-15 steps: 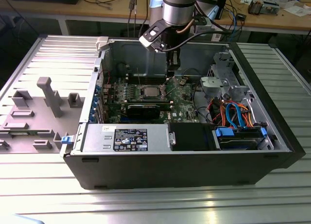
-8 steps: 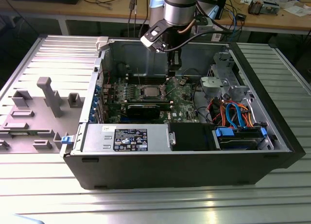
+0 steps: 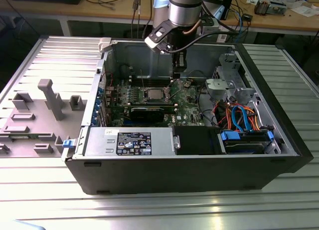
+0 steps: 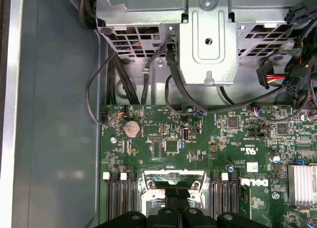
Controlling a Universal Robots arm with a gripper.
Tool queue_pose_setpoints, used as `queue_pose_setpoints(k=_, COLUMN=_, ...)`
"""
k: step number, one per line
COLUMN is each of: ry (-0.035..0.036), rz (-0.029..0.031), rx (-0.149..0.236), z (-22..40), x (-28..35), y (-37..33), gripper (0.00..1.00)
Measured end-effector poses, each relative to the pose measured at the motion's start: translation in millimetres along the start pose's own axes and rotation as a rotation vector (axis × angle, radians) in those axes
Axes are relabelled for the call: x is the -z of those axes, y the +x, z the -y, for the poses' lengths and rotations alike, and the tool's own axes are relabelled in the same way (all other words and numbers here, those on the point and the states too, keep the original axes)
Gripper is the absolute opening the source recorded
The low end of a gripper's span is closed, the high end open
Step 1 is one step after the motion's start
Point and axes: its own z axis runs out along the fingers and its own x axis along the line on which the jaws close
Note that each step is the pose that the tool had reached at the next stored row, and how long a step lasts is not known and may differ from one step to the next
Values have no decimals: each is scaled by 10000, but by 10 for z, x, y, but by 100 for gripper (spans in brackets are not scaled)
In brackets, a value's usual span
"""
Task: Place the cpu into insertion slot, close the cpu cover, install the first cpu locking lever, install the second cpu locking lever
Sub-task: 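Close the cpu cover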
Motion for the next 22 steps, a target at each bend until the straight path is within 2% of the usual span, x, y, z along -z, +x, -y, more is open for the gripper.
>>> queue_pose_setpoints(k=17, ry=-1, rz=-2, rx=9, z=-9, x=-5, y=1, gripper=11)
queue_pose_setpoints(k=19, ry=15, rz=-3, rx=57, z=-19, x=-20, y=0, gripper=11)
queue_pose_setpoints(k=22, ry=55, rz=-2, rx=107, z=-103, x=-50, y=-1, gripper=11)
